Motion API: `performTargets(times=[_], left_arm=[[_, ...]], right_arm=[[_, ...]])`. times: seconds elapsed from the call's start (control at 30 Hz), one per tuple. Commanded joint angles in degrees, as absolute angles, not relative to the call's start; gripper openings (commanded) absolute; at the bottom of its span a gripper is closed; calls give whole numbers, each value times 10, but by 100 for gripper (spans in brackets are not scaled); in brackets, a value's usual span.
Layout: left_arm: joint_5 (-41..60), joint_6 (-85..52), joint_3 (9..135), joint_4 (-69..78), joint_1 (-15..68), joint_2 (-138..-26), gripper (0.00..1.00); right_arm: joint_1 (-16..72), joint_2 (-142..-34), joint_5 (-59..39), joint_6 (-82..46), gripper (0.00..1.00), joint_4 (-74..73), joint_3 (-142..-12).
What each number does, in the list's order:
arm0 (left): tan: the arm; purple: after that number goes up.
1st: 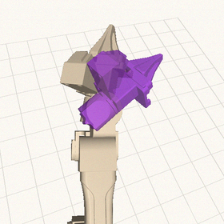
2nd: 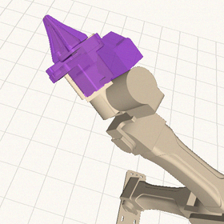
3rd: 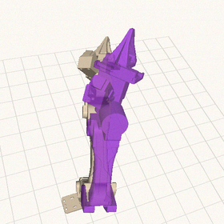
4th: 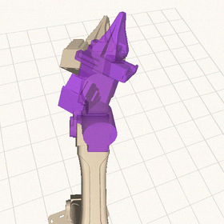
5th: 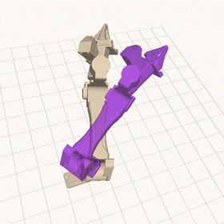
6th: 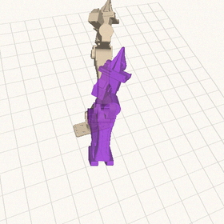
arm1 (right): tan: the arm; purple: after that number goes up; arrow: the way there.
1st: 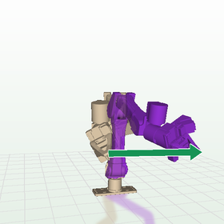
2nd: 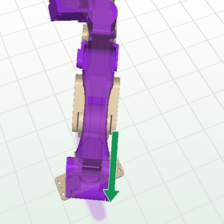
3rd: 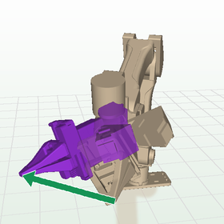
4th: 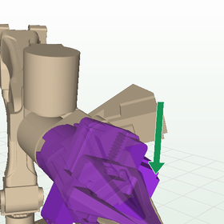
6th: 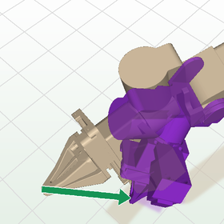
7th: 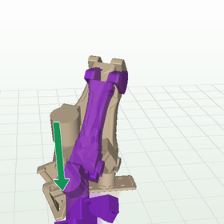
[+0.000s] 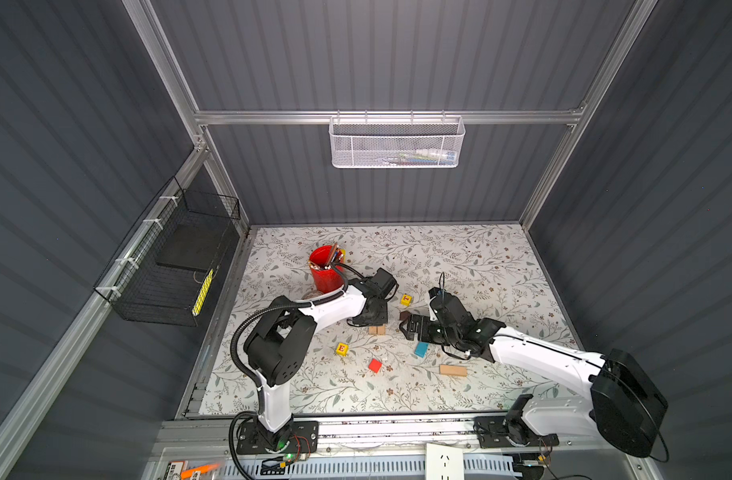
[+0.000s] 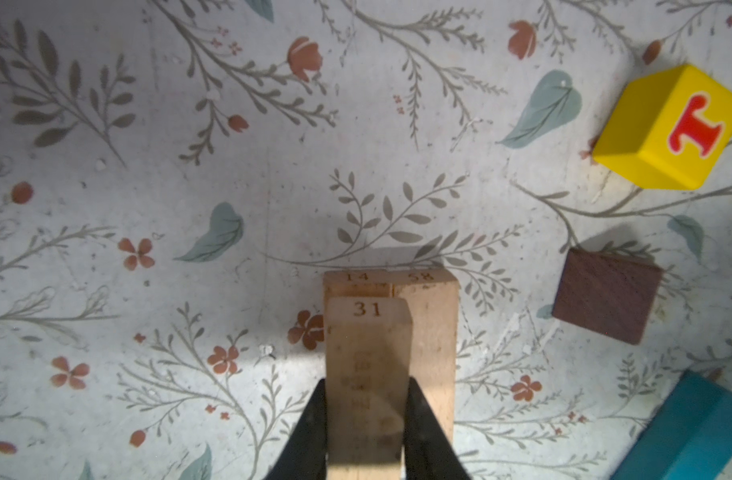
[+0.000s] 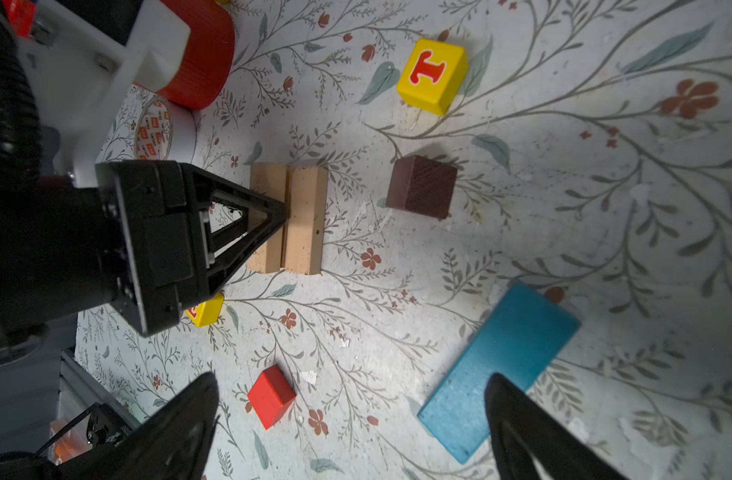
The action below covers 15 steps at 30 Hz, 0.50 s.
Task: Build the wood block tower
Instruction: 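Lower the small block onto the top of the standing pair with the left gripper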
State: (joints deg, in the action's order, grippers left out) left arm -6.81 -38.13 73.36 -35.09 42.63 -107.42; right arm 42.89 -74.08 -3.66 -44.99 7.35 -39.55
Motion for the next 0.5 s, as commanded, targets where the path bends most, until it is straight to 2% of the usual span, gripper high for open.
performTargets(times=[0.0, 0.2, 0.47], left_arm=[[-65, -387, 754, -368, 422, -1081, 31], [-63, -387, 754, -366, 420, -1075, 36], [-67, -385, 753, -377, 420, -1069, 35]], right_arm=[[426, -736, -35, -453, 99, 73, -388], [426, -739, -38, -453, 99, 68, -388], [426, -746, -47, -454, 99, 64, -389]])
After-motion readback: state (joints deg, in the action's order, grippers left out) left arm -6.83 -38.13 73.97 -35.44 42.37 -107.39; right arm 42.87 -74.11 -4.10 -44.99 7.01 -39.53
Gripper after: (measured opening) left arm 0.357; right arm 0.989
